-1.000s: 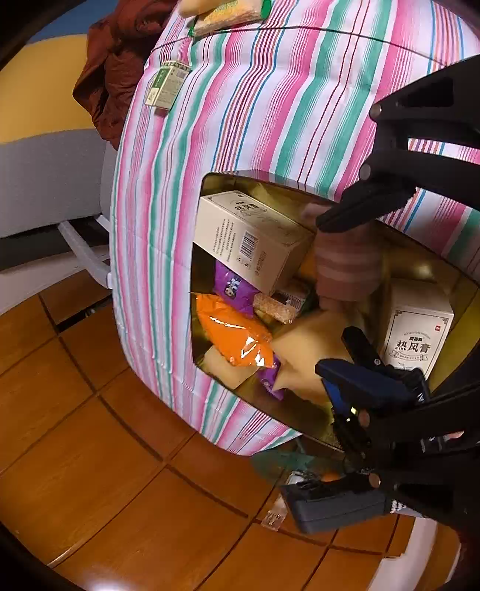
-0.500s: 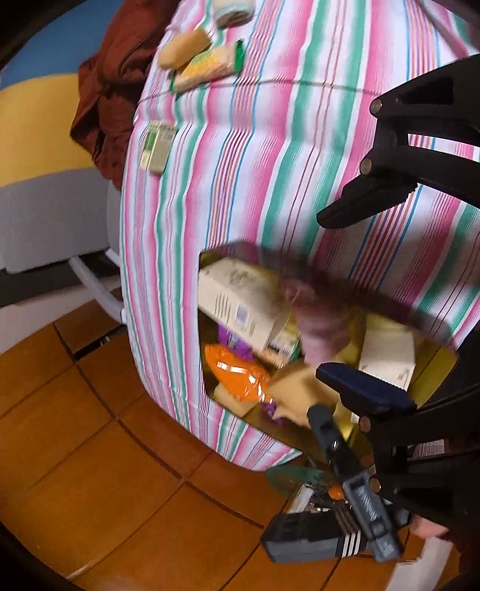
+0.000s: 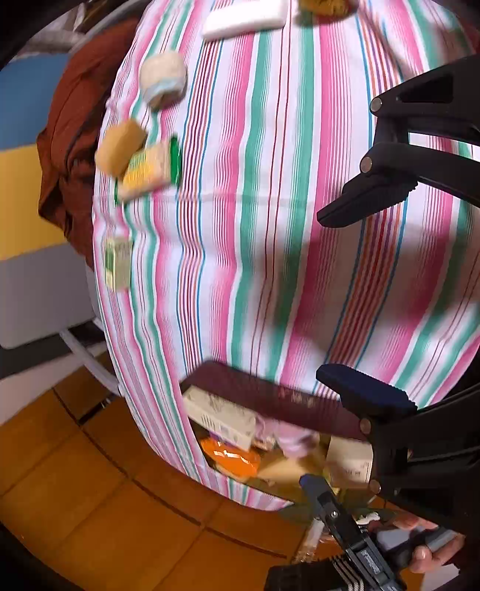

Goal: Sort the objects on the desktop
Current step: 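Move both empty tools back over the table toward the remaining items, then grasp the white rectangular sponge with the right tool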

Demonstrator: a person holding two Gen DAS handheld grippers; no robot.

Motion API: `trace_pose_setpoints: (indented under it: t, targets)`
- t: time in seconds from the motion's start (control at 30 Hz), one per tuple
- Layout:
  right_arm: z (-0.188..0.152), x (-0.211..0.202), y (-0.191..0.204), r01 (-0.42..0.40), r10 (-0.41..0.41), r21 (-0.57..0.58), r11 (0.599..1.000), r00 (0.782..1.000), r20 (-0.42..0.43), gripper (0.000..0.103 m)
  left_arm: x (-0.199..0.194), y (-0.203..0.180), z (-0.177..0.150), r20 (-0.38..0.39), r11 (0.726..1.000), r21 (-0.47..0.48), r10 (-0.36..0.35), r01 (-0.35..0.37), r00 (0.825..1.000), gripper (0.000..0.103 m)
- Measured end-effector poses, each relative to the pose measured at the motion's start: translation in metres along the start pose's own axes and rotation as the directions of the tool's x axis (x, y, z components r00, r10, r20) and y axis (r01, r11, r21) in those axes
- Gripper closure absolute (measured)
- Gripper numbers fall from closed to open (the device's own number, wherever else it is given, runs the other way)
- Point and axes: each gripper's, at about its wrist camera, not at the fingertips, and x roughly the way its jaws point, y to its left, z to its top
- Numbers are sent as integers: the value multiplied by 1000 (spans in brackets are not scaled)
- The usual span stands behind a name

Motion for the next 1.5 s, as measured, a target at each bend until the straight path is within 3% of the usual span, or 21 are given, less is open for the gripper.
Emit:
trace_pose_setpoints:
  t: [0.13, 0.2, 0.4, 0.53, 0.63, 0.73, 0.77, 0.8, 0.83, 0.87, 0.93, 0.97, 1.03, 1.1, 1.17, 1.2, 1.27, 1.4, 1.5]
  targets:
    - [3, -23, -35, 85, -86, 55, 995, 996, 23, 25, 5, -24, -1, -9, 998, 61, -17, 17, 1000, 29]
    - [7, -41, -61, 164, -170, 105, 981, 984, 50, 19, 10, -35, 0, -18, 996, 82, -31, 32, 999, 29]
    - [16, -91, -158, 309, -349, 335, 890, 935, 66, 16, 25, -63, -3, -60, 988, 140, -49, 57, 997, 29]
    - [10, -98, -220, 340, -373, 453, 824, 927, -17, 14, 33, -78, -6, -76, 983, 172, -58, 70, 995, 29]
    - [5, -84, -257, 262, -270, 556, 789, 960, -69, 14, 39, -85, -8, -94, 980, 181, -61, 77, 994, 29]
    - [10, -59, -267, 216, -194, 570, 793, 976, -100, 12, 43, -90, -11, -108, 980, 187, -56, 76, 993, 29]
    - [13, -52, -260, 187, -165, 550, 814, 982, -90, 12, 44, -91, -12, -110, 979, 188, -57, 77, 992, 29]
    - [16, -47, -250, 132, -115, 518, 845, 991, -65, 12, 45, -92, -12, -110, 978, 193, -54, 75, 992, 29]
    - [20, -46, -236, 20, -11, 474, 880, 1000, -21, 12, 45, -94, -13, -108, 977, 203, -44, 65, 993, 29]
    - [26, -49, -217, -154, 148, 407, 900, 988, 47, 13, 47, -95, -12, -107, 976, 208, -38, 60, 994, 29]
    - [35, -63, -194, -277, 251, 306, 911, 960, 120, 14, 50, -95, -11, -108, 977, 205, -31, 53, 994, 29]
    - [42, -74, -185, -228, 196, 248, 941, 969, 147, 13, 51, -95, -9, -109, 979, 198, -29, 50, 994, 29]
    - [53, -84, -183, -22, -13, 213, 977, 987, 157, 10, 53, -96, -8, -112, 980, 192, -32, 53, 993, 29]
    - [63, -80, -191, 242, -268, 199, 950, 956, 117, 10, 54, -99, -8, -108, 979, 198, -32, 53, 994, 29]
    - [70, -66, -203, 373, -387, 178, 911, 920, 54, 10, 56, -102, -8, -108, 977, 209, -29, 52, 994, 29]
    - [72, -56, -210, 416, -426, 168, 894, 904, 26, 12, 58, -105, -9, -116, 975, 216, -30, 55, 993, 29]
    - [74, -41, -224, 448, -451, 165, 879, 892, -21, 18, 62, -108, -10, -125, 973, 223, -27, 54, 992, 29]
    - [76, -15, -241, 387, -384, 208, 898, 922, -56, 24, 72, -118, -7, -136, 969, 240, -21, 53, 991, 29]
    - [73, -3, -246, 431, -422, 166, 887, 902, -90, 26, 81, -127, -4, -145, 967, 250, -22, 58, 989, 29]
